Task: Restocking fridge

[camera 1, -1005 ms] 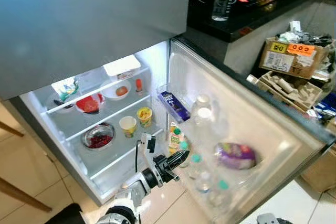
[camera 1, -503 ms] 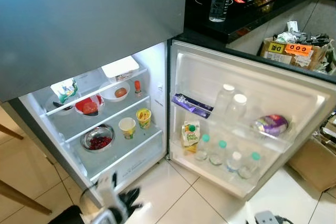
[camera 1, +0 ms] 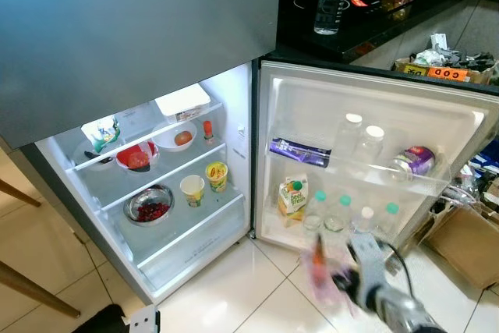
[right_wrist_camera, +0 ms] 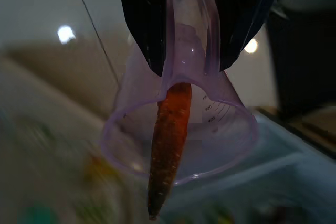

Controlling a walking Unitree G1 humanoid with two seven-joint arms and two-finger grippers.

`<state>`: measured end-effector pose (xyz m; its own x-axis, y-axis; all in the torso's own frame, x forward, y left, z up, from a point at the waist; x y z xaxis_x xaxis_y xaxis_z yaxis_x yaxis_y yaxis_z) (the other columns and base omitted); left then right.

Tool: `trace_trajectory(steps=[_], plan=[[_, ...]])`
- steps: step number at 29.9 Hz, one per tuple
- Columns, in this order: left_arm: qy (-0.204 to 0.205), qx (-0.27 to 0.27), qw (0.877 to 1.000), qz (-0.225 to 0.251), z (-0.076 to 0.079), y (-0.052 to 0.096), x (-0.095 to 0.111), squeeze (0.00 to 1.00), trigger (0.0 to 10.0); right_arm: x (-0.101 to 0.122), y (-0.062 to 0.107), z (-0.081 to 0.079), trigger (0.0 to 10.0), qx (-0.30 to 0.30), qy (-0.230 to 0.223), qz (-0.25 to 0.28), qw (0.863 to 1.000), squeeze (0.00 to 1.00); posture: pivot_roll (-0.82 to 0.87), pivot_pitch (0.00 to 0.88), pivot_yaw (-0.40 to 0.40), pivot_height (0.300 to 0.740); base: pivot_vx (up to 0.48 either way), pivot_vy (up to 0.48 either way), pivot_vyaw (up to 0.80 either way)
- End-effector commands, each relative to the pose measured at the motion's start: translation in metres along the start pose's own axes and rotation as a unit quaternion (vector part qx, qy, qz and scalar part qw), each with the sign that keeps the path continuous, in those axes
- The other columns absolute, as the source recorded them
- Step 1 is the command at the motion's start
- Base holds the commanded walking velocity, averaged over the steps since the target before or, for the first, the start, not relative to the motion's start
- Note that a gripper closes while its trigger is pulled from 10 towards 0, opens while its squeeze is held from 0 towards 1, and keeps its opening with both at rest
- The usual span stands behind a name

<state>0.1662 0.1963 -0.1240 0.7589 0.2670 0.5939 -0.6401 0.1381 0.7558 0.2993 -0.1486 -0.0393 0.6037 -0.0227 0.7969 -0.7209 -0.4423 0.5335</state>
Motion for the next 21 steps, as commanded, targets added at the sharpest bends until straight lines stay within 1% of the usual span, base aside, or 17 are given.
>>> trace_trajectory(steps=[1, 3, 5, 6, 9, 11, 12, 15, 17, 18, 20, 21], plan=[[-0.001, 0.008, 1.0, -0.01, -0.002, 0.002, -0.008, 0.0, 10.0, 0.004, 0.0, -0.002, 10.0, 0.009, -0.002, 0.011, 1.0, 0.0, -0.09, 0.0, -0.016, 0.74, 0.0, 0.0, 0.77], [-0.008, 0.008, 1.0, -0.009, -0.001, 0.001, -0.005, 0.0, 10.0, 0.015, -0.006, -0.012, 10.0, 0.038, 0.01, 0.024, 0.999, 0.0, -0.09, 0.0, -0.016, 0.74, 0.0, 0.0, 0.77], [-0.008, 0.008, 1.0, -0.009, -0.001, 0.001, -0.005, 0.0, 10.0, 0.015, -0.006, -0.012, 10.0, 0.038, 0.01, 0.024, 0.999, 0.0, -0.09, 0.0, -0.016, 0.74, 0.0, 0.0, 0.77], [-0.012, 0.008, 1.0, -0.009, 0.0, 0.0, -0.004, 0.0, 10.0, 0.018, -0.007, -0.015, 10.0, 0.046, 0.012, 0.028, 0.999, 0.0, -0.09, 0.0, -0.013, 0.74, 0.0, 0.0, 0.77], [-0.016, 0.006, 1.0, -0.01, 0.001, 0.0, -0.003, 0.0, 10.0, 0.016, -0.008, -0.017, 10.0, 0.05, 0.014, 0.022, 0.998, 0.0, -0.09, 0.0, -0.013, 0.74, 0.0, 0.0, 0.77], [-0.023, 0.004, 1.0, -0.013, 0.003, -0.001, -0.003, 0.0, 10.0, 0.008, -0.006, -0.017, 10.0, 0.049, 0.013, 0.009, 0.999, 0.0, -0.09, 0.0, -0.015, 0.74, 0.0, 0.0, 0.77], [-0.023, 0.004, 1.0, -0.013, 0.003, -0.001, -0.003, 0.0, 10.0, 0.008, -0.006, -0.017, 10.0, 0.049, 0.013, 0.009, 0.999, 0.0, -0.09, 0.0, -0.015, 0.74, 0.0, 0.0, 0.77], [-0.03, 0.0, 0.999, -0.018, 0.007, -0.002, -0.005, 0.0, 10.0, -0.006, -0.003, -0.011, 10.0, 0.029, 0.01, -0.015, 0.999, 0.0, -0.09, 0.0, -0.013, 0.74, 0.0, 0.0, 0.77], [-0.031, 0.0, 0.999, -0.019, 0.007, -0.003, -0.005, 0.0, 10.0, -0.009, -0.002, -0.008, 10.0, 0.022, 0.01, -0.021, 0.999, 0.0, -0.09, 0.0, -0.013, 0.74, 0.0, 0.0, 0.77], [-0.033, -0.001, 0.999, -0.02, 0.008, -0.003, -0.005, 0.0, 10.0, -0.02, 0.001, -0.002, 10.0, -0.003, 0.015, -0.046, 0.999, 0.0, -0.09, 0.0, -0.013, 0.74, 0.0, 0.0, 0.77], [-0.041, -0.002, 0.999, -0.026, 0.01, -0.004, -0.007, 0.0, 10.0, -0.059, 0.02, 0.02, 10.0, -0.076, 0.009, -0.117, 0.99, 0.0, -0.08, 0.0, -0.017, 0.74, 0.0, 0.0, 0.77], [-0.041, -0.002, 0.999, -0.026, 0.01, -0.004, -0.007, 0.0, 10.0, -0.059, 0.02, 0.02, 10.0, -0.076, 0.009, -0.117, 0.99, 0.0, -0.08, 0.0, -0.017, 0.74, 0.0, 0.0, 0.77]])
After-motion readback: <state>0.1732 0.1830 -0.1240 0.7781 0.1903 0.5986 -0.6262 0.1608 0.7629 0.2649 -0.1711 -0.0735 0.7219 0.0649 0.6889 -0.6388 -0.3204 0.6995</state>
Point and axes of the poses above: a point about 5 cm out from each wrist's last joint towards the gripper, its own y axis pointing back from the gripper into the wrist, its own x axis along the axis of the wrist's last joint, z = x × y, the point moved 4 cm from there along -y, pointing out of the wrist towards the gripper, and after that the axes turned 9 degrees about -y, right-handed, at the moved point
